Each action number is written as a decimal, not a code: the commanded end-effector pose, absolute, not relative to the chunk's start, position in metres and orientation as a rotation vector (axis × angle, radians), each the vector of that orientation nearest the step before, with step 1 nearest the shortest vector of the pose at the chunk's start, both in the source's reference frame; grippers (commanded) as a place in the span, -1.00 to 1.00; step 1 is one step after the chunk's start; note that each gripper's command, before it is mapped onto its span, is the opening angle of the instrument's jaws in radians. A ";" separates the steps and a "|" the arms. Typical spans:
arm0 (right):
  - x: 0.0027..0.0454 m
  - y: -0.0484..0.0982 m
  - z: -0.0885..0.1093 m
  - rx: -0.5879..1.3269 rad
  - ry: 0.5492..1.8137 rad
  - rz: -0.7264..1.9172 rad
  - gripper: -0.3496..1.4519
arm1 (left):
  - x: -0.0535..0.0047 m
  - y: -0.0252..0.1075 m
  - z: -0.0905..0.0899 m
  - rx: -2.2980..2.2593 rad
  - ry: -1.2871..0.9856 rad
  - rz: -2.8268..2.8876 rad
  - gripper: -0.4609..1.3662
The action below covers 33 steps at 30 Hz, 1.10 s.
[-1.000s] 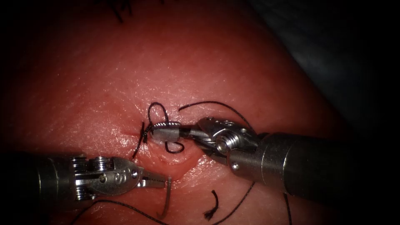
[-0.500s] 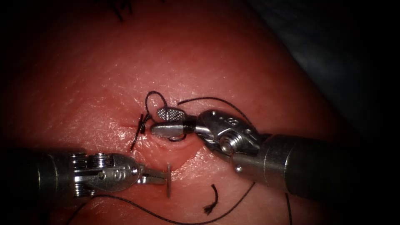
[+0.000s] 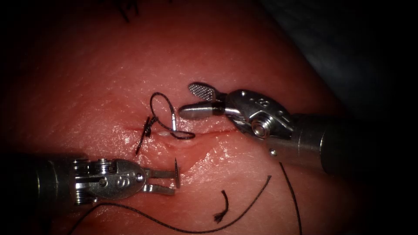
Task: Wound Closure
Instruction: Use the left gripper to pull the needle through the tissue
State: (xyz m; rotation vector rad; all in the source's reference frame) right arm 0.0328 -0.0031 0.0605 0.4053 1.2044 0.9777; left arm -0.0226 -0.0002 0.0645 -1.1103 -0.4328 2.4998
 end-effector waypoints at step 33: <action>0.0326 -0.005 0.061 0.373 1.218 0.946 0.31 | -0.0244 0.003 0.062 -1.247 -0.320 2.385 -0.88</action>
